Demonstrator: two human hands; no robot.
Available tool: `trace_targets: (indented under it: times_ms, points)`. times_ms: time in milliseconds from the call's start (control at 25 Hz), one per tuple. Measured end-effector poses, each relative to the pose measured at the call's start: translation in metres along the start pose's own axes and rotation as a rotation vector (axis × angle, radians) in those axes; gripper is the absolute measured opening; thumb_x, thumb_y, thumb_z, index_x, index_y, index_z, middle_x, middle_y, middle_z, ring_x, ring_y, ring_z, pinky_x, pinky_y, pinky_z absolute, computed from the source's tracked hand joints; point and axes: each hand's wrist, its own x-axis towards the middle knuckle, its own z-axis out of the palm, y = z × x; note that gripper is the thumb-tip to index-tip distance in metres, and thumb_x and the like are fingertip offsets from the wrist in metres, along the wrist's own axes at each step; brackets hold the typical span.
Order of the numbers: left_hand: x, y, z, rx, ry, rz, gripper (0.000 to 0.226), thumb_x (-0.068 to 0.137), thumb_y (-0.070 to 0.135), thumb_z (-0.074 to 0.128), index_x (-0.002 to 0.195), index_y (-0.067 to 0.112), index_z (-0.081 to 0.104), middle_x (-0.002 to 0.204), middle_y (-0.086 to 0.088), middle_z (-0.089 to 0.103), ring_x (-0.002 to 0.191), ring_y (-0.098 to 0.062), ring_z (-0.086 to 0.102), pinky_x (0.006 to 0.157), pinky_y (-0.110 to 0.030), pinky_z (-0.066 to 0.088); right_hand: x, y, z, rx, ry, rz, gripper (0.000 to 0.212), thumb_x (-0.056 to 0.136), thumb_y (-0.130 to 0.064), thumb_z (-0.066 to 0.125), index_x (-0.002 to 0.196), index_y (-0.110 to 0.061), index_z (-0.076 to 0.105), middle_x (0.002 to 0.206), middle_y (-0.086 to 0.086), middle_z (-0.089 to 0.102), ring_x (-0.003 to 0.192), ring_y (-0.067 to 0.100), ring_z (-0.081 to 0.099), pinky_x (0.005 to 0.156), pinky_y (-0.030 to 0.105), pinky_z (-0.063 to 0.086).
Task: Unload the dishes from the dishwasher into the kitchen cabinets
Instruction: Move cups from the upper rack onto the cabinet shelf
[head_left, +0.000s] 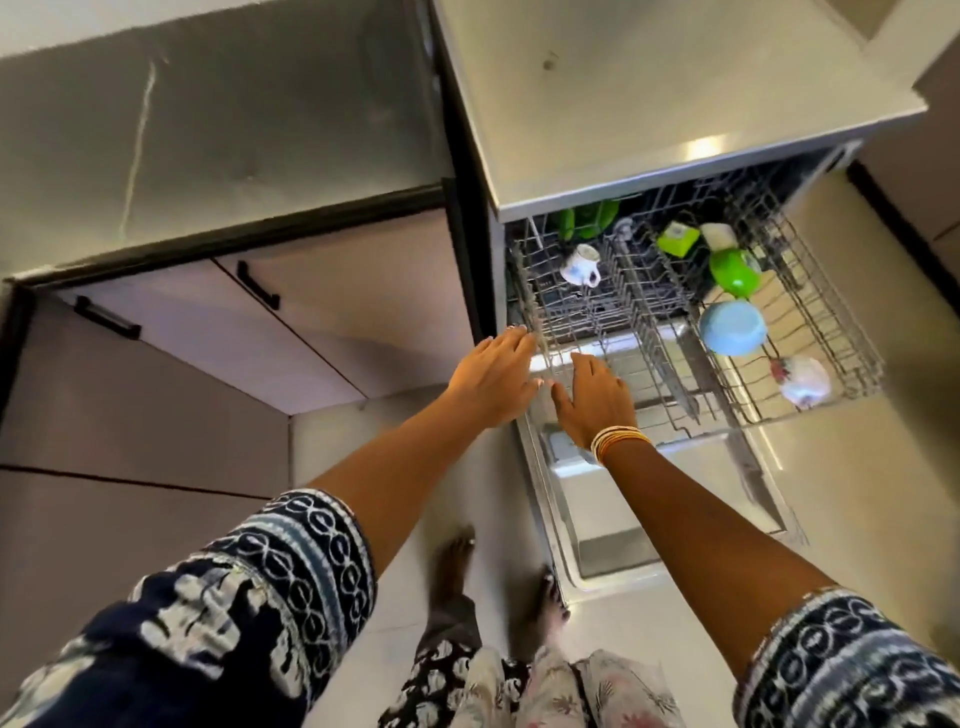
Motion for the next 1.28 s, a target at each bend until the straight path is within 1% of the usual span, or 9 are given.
trace_targets:
  times_ms: [200,440,600,720,800,920,1040,1160,1280]
  points:
    - [0.036,0.037,0.011,-0.022,-0.051,0.064,0.057,0.093,0.031,0.053,0.141,0.006,0.034,0.143,-0.012,0.043,0.131,-0.029,0.044,0.108,-0.038,0.037,0.007,0.053,-0.014,0.044,0.037,0.130,0.049,0.096,-0.040,0.044,0.132,-0.006,0.044,0.132,0.015,0.052,0.119,0.032,0.053,0.097,0.046,0.044]
    - [0.106,0.049,0.020,-0.075,-0.139,0.033,0.059,0.097,0.032,0.048,0.145,0.006,0.027,0.146,-0.013,0.038,0.129,-0.031,0.044,0.104,-0.040,0.039,0.053,0.093,-0.020,0.146,0.036,0.284,0.047,0.095,-0.031,0.048,0.133,-0.004,0.040,0.132,0.018,0.049,0.118,0.035,0.051,0.094,0.049,0.047]
    - [0.174,0.037,0.041,-0.200,-0.196,-0.117,0.057,0.097,0.030,0.046,0.145,0.009,0.024,0.136,-0.020,0.044,0.120,-0.036,0.050,0.093,-0.042,0.043,0.110,0.109,-0.006,0.193,0.025,0.302,0.049,0.093,-0.025,0.051,0.135,-0.002,0.038,0.135,0.019,0.046,0.119,0.038,0.052,0.094,0.050,0.049]
    - [0.237,0.025,0.066,-0.257,-0.225,-0.274,0.060,0.097,0.030,0.046,0.148,0.015,0.019,0.147,-0.017,0.034,0.127,-0.036,0.045,0.099,-0.047,0.041,0.167,0.126,0.011,0.247,0.063,0.306,0.052,0.091,-0.021,0.053,0.137,-0.003,0.038,0.134,0.021,0.047,0.118,0.039,0.052,0.095,0.049,0.050]
    - [0.274,0.015,0.086,-0.311,-0.164,-0.315,0.062,0.096,0.026,0.051,0.149,0.016,0.020,0.151,-0.013,0.031,0.130,-0.034,0.044,0.102,-0.046,0.042,0.206,0.135,0.022,0.285,0.103,0.300,0.051,0.090,-0.018,0.055,0.137,-0.004,0.039,0.132,0.020,0.049,0.116,0.039,0.053,0.093,0.047,0.051]
    - [0.315,-0.005,0.116,-0.413,0.004,-0.331,0.072,0.089,0.016,0.062,0.149,0.012,0.022,0.147,-0.015,0.036,0.129,-0.033,0.046,0.101,-0.043,0.046,0.266,0.146,0.031,0.358,0.151,0.275,0.050,0.090,-0.014,0.056,0.136,-0.004,0.039,0.133,0.021,0.048,0.119,0.039,0.052,0.096,0.049,0.049]
    - [0.346,-0.027,0.146,-0.430,0.031,-0.356,0.081,0.083,0.014,0.070,0.149,0.013,0.023,0.148,-0.013,0.038,0.134,-0.030,0.042,0.104,-0.043,0.044,0.320,0.161,0.040,0.384,0.157,0.283,0.054,0.087,-0.006,0.058,0.136,-0.002,0.037,0.134,0.022,0.047,0.120,0.039,0.051,0.099,0.048,0.048]
    - [0.365,-0.038,0.162,-0.417,0.051,-0.345,0.076,0.081,0.015,0.073,0.146,0.014,0.032,0.145,-0.011,0.044,0.132,-0.027,0.046,0.102,-0.038,0.047,0.342,0.176,0.052,0.435,0.188,0.340,0.049,0.084,-0.002,0.058,0.131,0.000,0.042,0.127,0.021,0.052,0.115,0.036,0.054,0.096,0.046,0.050]
    - [0.377,-0.038,0.164,-0.436,0.121,-0.439,0.062,0.076,0.017,0.077,0.132,0.012,0.051,0.131,-0.009,0.059,0.119,-0.025,0.057,0.094,-0.035,0.053,0.334,0.190,0.062,0.434,0.223,0.356,0.047,0.085,-0.006,0.059,0.131,-0.005,0.046,0.127,0.018,0.052,0.113,0.033,0.056,0.094,0.042,0.052]
